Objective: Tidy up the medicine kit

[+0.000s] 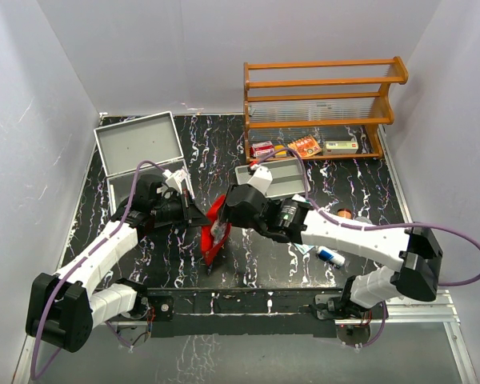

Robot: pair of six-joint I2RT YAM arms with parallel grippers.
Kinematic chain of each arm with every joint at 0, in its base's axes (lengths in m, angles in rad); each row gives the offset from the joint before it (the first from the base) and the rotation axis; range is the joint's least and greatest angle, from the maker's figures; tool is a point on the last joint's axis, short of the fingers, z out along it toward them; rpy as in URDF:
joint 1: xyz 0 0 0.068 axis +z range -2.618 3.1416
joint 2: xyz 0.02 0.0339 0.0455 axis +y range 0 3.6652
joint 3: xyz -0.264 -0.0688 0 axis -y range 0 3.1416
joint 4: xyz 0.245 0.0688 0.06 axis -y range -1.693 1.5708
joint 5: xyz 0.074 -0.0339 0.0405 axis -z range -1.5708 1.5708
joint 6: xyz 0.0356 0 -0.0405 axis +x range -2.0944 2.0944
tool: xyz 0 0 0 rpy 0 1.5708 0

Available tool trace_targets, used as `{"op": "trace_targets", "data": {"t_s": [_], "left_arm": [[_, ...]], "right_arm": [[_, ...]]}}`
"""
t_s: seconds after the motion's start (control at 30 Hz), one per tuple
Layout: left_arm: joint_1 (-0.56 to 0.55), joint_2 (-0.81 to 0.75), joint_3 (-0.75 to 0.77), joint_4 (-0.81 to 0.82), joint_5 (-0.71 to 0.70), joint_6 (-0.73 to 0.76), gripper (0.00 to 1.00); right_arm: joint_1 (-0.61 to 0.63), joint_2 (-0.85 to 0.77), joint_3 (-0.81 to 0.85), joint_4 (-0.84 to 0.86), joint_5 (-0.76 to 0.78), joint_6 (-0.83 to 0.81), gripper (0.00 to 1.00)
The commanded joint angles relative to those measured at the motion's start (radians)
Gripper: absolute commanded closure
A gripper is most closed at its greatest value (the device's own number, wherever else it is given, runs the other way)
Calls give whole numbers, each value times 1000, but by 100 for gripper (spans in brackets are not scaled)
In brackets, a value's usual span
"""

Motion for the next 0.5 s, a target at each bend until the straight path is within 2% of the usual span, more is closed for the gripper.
{"op": "trace_targets", "data": {"t_s": [0.0,0.13,0.47], "left_arm": [[-2,-34,22,-8,25,27,100],[-2,-37,26,-9,27,27,100],[-2,-41,26,-13,34,26,100]], "right_arm": [[1,-11,-18,-7,61,-11,48],[-4,43,-13,-10,28,24,41],[-23,160,8,96,-51,43,45]]}}
